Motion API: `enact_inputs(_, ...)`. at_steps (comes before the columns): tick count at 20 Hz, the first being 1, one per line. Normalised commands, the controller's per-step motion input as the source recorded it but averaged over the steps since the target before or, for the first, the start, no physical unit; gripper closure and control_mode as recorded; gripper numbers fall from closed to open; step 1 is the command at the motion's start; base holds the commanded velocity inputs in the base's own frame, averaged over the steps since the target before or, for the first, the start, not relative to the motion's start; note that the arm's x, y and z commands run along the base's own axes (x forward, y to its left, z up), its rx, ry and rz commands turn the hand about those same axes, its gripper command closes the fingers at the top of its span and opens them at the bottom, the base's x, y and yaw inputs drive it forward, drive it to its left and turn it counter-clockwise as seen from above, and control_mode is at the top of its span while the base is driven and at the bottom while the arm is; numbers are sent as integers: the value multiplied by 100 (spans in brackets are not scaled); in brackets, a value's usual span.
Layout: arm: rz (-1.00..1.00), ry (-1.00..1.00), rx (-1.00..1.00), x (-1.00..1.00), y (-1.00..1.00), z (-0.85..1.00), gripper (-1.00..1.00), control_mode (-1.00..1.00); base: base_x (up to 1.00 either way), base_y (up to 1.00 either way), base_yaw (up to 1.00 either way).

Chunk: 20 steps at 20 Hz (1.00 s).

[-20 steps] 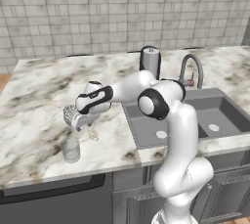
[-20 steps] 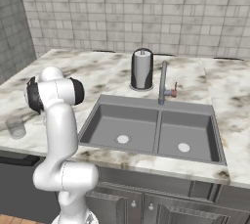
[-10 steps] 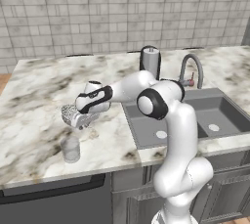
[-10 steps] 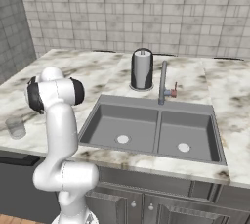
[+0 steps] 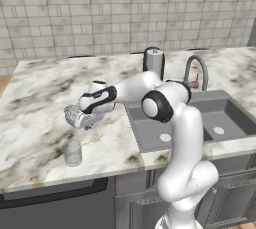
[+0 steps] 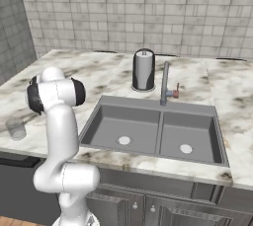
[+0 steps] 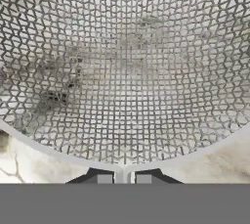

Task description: Place the strainer in the left basin and the glass cup in the right basin of the sink.

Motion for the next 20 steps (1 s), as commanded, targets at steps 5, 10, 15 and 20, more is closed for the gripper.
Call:
enact_inputs(5,-7,0,0,-10,-26,28,100,-100,0,0,0)
enact_inputs(10,-8,-5,0,-24,-28,31,100,-100,0,0,0)
enact_inputs(15,-8,-6,0,-32,-32,24,100,-100,0,0,0)
enact_inputs(20,-8,-2,0,-29,-40,20,100,-100,0,0,0)
